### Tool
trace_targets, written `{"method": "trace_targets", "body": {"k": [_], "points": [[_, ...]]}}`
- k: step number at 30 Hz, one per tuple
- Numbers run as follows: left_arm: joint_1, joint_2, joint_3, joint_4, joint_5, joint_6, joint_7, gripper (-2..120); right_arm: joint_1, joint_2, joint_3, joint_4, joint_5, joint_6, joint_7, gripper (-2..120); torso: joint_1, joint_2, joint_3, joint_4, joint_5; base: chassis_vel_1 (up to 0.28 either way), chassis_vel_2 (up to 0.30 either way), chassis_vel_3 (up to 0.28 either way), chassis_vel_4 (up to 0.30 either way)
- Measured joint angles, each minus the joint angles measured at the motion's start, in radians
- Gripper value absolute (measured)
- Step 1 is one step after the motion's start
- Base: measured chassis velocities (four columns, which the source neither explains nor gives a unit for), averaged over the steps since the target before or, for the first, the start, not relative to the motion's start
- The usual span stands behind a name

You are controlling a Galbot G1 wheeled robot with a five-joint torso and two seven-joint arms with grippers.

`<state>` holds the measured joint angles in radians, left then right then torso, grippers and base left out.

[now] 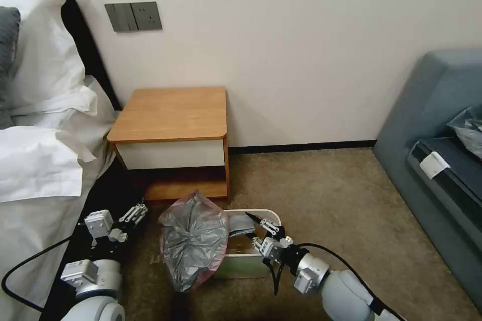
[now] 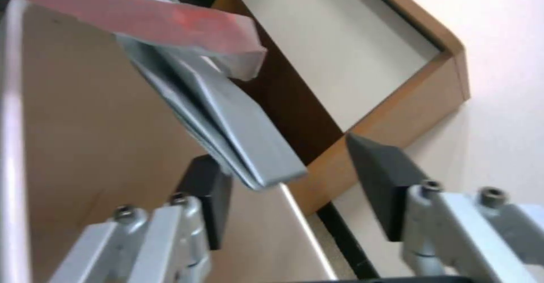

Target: Pick up the garbage bag from the table and place it over the trash can.

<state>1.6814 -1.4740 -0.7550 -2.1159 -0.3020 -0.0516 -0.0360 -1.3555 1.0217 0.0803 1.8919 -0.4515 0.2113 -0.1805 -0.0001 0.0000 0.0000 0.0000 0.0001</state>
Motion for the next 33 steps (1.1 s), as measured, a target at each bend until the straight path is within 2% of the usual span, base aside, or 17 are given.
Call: {"method": "trace_targets", "body": {"k": [1,8,9,11,18,20,24,26,27,28,29,30,31,33], "points": [[0.0,0.0,0.0,0.0,0.0,0.0,0.0,98,0.0,0.0,0.0,0.0,0.0,0.0,0.0,53,0.0,0.0,0.0,0.0,0.0,0.0,0.0,0.0,0.0],[-0.004,0.027,-0.002,0.006,-0.009,0.0,0.0,98,-0.053,-0.077,0.094,0.048,0.056,0.033,-0.023,82,0.0,0.0,0.0,-0.0001,0.0001,0.0,0.0,0.0,0.0],[-0.004,0.027,-0.002,0.006,-0.009,0.0,0.0,98,-0.053,-0.077,0.094,0.048,0.056,0.033,-0.023,82,0.0,0.0,0.0,-0.0001,0.0001,0.0,0.0,0.0,0.0],[-0.004,0.037,-0.007,0.006,-0.02,0.0,0.0,98,-0.083,-0.116,0.128,0.079,0.084,0.033,-0.019,94,0.0,0.0,0.0,-0.0001,0.0,0.0,0.0,0.0,0.0],[0.001,0.058,-0.002,0.004,-0.034,0.012,0.0,98,-0.133,-0.212,0.232,0.151,0.174,0.016,-0.007,100,0.0,0.0,0.0,-0.0001,-0.0002,0.0,0.0,0.0,0.0],[0.014,0.071,0.012,-0.014,-0.052,0.045,0.0,98,-0.149,-0.226,0.288,0.172,0.203,0.013,-0.003,100,0.0,0.0,0.0,0.0001,-0.0002,0.0,0.0,0.0,0.0],[0.026,0.083,0.032,-0.05,-0.08,0.082,0.009,98,-0.158,-0.22,0.327,0.184,0.22,0.013,-0.001,100,0.0,0.0,0.0,0.0001,0.0,0.0,0.0,0.0,0.0],[0.031,0.088,0.056,-0.089,-0.117,0.122,0.037,97,-0.164,-0.19,0.349,0.186,0.224,0.014,0.004,100,0.0,0.0,0.0,-0.0001,0.0,0.0,0.0,0.0,0.0],[0.037,0.092,0.078,-0.121,-0.155,0.166,0.053,97,-0.168,-0.169,0.353,0.184,0.223,0.018,0.009,100,0.0,0.0,0.0,0.0,0.0001,0.0,0.0,0.0,0.0],[0.037,0.092,0.078,-0.121,-0.155,0.166,0.053,97,-0.168,-0.169,0.353,0.184,0.223,0.018,0.009,100,0.0,0.0,0.0,0.0,0.0001,0.0,0.0,0.0,0.0],[0.047,0.096,0.105,-0.152,-0.184,0.218,0.062,97,-0.173,-0.151,0.353,0.18,0.22,0.023,0.014,100,0.0,0.0,0.0,-0.0002,0.0002,0.0,0.0,0.0,0.0],[0.059,0.099,0.13,-0.17,-0.185,0.261,0.07,97,-0.177,-0.131,0.351,0.177,0.216,0.028,0.017,100,0.0,0.0,0.0,-0.0002,0.0002,0.0,0.0,0.0,0.0],[0.059,0.099,0.13,-0.17,-0.185,0.261,0.07,97,-0.177,-0.131,0.351,0.177,0.216,0.028,0.017,100,0.0,0.0,0.0,-0.0002,0.0002,0.0,0.0,0.0,0.0],[0.081,0.101,0.169,-0.178,-0.132,0.309,0.068,97,-0.18,-0.104,0.349,0.171,0.211,0.04,0.021,100,0.0,0.0,0.0,-0.0001,0.0001,0.0,0.0,0.0,0.0]]}}
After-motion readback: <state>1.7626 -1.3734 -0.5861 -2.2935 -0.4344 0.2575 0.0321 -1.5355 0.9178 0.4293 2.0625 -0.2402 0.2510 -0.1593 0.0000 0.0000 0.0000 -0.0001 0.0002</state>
